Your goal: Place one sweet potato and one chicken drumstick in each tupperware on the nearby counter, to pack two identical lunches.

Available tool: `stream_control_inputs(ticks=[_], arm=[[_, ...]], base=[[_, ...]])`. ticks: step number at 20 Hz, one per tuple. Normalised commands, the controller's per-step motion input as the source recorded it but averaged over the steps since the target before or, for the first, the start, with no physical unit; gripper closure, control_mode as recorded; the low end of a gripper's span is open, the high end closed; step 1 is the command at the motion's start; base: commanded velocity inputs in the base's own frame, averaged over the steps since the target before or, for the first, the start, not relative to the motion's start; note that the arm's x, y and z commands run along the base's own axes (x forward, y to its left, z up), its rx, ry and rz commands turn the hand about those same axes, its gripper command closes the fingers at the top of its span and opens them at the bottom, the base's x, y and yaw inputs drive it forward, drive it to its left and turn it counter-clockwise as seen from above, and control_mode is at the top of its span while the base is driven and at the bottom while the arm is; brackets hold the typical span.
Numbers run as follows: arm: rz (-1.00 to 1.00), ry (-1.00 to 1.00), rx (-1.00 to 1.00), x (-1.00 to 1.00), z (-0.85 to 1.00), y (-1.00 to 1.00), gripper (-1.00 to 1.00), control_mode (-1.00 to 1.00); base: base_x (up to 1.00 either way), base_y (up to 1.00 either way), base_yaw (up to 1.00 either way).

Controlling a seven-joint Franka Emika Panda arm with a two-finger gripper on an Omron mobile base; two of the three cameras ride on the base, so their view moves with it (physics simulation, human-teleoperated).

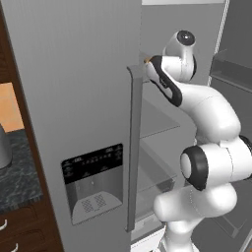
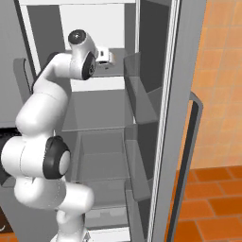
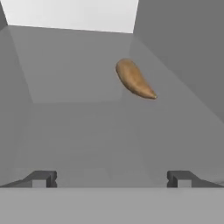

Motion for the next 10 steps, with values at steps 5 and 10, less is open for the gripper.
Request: stream_control_inputs(ticks=[5,10], arm=[[0.00,0.05,0.00,0.60,-0.02,-0.04,-1.00,-1.00],[0.00,0.00,0.00,0.88,-0.02,-0.03,-1.00,-1.00]], base=[[0.00,0.00,0.00],[0.00,0.00,0.00]])
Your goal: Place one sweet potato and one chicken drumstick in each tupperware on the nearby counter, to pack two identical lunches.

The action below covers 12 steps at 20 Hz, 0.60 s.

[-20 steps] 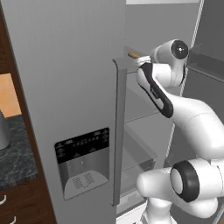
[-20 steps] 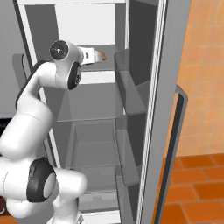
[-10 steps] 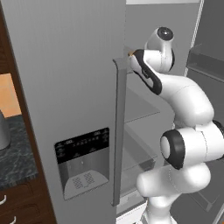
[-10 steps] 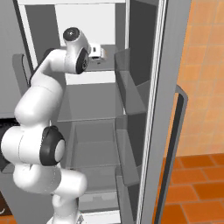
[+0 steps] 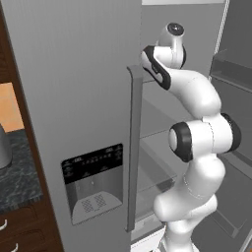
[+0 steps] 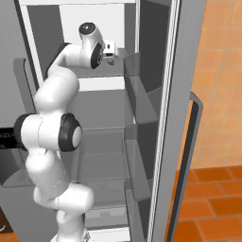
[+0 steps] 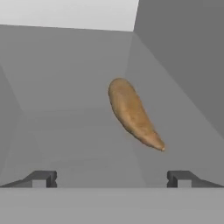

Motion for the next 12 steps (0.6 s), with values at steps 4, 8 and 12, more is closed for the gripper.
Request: stream_control_inputs(ticks=[4,8,12], arm=[[0.14,0.04,-0.04,0.96,0.10,0.00,-1.00,-1.00],[0.23,0.19,-0.03,0.69,-0.12,-0.07,-1.00,-1.00],[0.09,0.09,0.00,0.41,0.00,-0.08,-1.00,-1.00]], base=[[0.00,0.00,0.00],[0.00,0.00,0.00],[0.00,0.00,0.00]])
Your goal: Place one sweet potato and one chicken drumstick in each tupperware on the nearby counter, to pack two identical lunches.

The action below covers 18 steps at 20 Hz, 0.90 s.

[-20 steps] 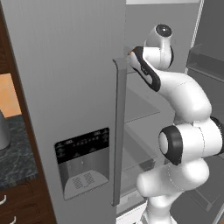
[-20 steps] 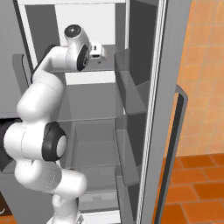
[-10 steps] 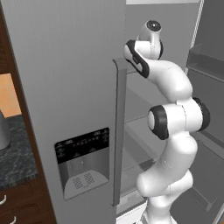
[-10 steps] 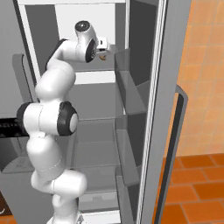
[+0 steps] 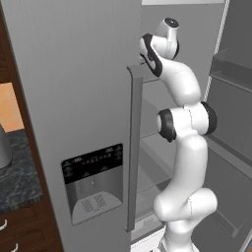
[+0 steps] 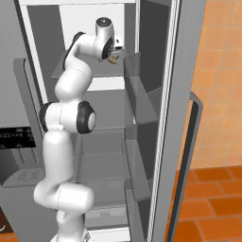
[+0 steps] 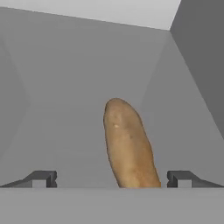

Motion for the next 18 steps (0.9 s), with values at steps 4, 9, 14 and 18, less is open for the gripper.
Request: stream_control_inputs(ticks=[4,9,14,18], arm=[[0.00,0.00,0.00,0.05,-0.03,0.00,-1.00,-1.00],[0.00,0.00,0.00,0.25,-0.32,0.00,-1.00,-1.00],[0.00,0.02,0.00,0.10,-0.37,0.07,-1.00,-1.00],[0.00,0.06,0.00,0.00,-0.42,0.18,-1.00,-1.00]], base=[[0.00,0.00,0.00],[0.00,0.00,0.00],[0.00,0.00,0.00],[0.00,0.00,0.00]])
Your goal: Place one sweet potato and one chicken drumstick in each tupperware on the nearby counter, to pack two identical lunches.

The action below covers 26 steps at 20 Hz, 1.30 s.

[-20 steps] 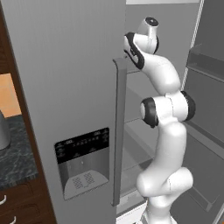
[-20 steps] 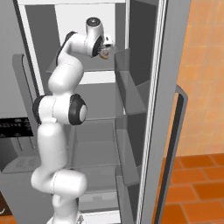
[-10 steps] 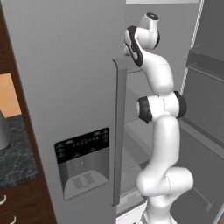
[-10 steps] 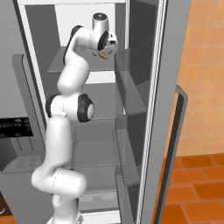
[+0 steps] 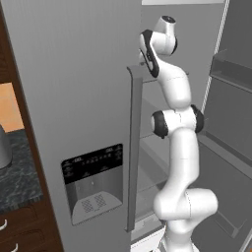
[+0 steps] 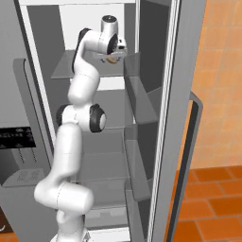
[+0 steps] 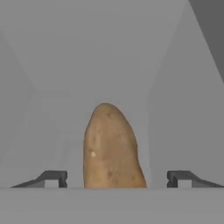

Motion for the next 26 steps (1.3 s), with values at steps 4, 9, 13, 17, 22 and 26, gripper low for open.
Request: stream_control_inputs(ticks=[4,9,13,17,22,26], arm=[[0.00,0.07,0.00,0.00,-0.25,0.27,1.00,-1.00],[-0.01,0.13,0.00,-0.47,-0.36,0.04,1.00,-1.00],[-0.07,0.01,0.00,-0.99,-0.90,0.00,1.00,-1.00],[-0.12,-0.19,0.00,-1.00,-0.95,0.00,1.00,-1.00],[-0.11,-0.29,0.00,-1.00,-0.52,0.00,1.00,-1.00],[-0.11,-0.46,0.00,-0.91,-0.94,0.00,1.00,-1.00]], base=[[0.00,0.00,0.00],[0.00,0.00,0.00],[0.00,0.00,0.00],[0.00,0.00,0.00],[0.00,0.00,0.00],[0.00,0.00,0.00]])
